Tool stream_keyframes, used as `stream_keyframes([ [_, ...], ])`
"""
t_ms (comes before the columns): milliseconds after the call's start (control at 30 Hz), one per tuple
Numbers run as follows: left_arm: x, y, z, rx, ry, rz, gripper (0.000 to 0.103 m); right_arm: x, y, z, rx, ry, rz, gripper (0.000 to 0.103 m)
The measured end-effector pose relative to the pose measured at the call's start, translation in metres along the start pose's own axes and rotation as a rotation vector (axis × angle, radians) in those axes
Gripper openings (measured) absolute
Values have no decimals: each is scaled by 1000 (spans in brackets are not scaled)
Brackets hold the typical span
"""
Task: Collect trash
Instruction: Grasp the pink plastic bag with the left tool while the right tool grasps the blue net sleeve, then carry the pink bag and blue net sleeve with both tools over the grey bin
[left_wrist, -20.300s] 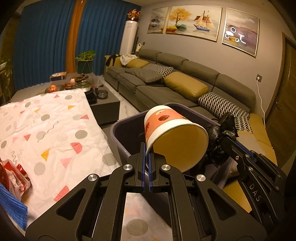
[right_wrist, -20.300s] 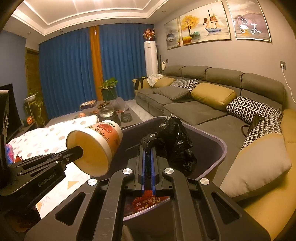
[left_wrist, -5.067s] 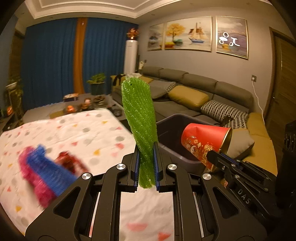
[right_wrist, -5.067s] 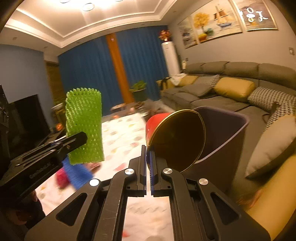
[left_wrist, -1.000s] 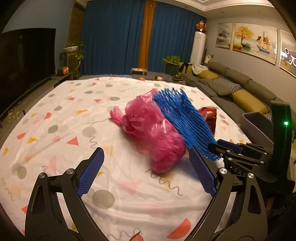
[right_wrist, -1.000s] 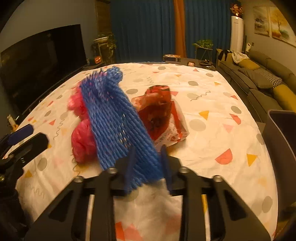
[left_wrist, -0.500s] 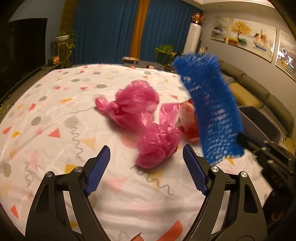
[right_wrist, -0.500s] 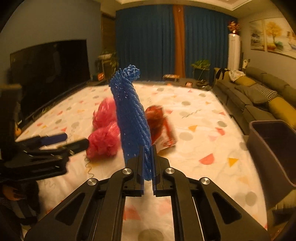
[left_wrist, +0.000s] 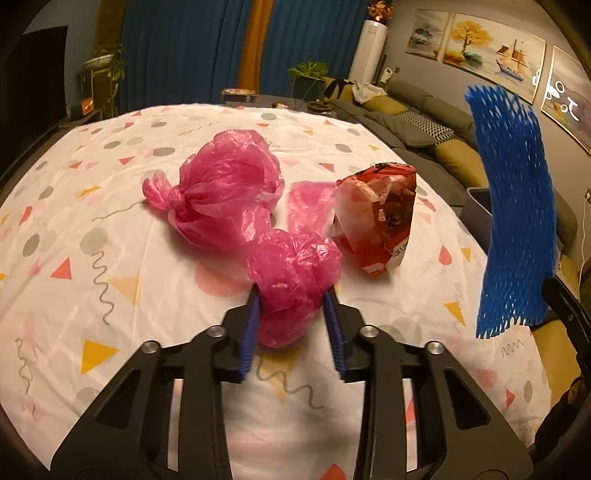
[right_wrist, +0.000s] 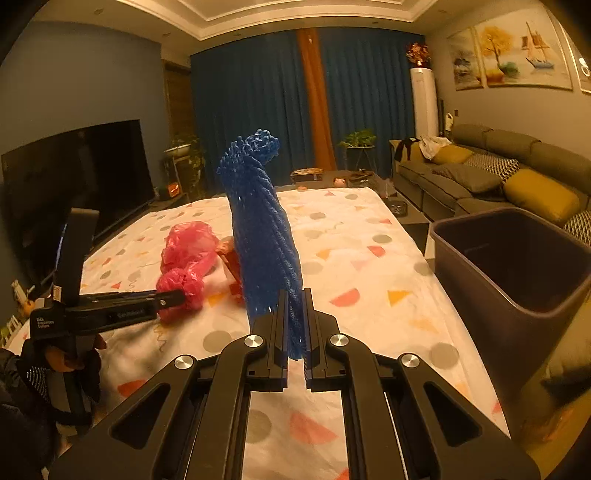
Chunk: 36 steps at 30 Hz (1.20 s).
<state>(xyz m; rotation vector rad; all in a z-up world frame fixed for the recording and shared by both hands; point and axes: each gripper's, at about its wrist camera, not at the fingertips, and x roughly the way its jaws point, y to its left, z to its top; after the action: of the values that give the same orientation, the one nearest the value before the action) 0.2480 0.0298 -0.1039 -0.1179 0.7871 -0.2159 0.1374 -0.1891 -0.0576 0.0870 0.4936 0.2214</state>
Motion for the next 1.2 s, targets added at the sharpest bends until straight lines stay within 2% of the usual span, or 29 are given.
stream_keyframes([
  [200,-16,0,-7,-2,-40,14,22,-14,-10,-3,38,-18,-7,7],
  [400,-51,-4,-12,-12,-107,-13,22,-28,-20,-4,72,-28,-24,7],
  [567,-77,-24,-8,13,-168,-54,22,-43,-25,-4,83,-45,-58,7],
  [733,-86,-61,-1,55,-189,-125,22,-65,-40,-2,125,-81,-115,7],
  [933,-85,-124,12,137,-212,-227,22,-88,-66,5,162,-122,-207,7],
  [1200,-62,-209,33,219,-218,-330,22,-97,-116,24,189,-167,-347,7],
])
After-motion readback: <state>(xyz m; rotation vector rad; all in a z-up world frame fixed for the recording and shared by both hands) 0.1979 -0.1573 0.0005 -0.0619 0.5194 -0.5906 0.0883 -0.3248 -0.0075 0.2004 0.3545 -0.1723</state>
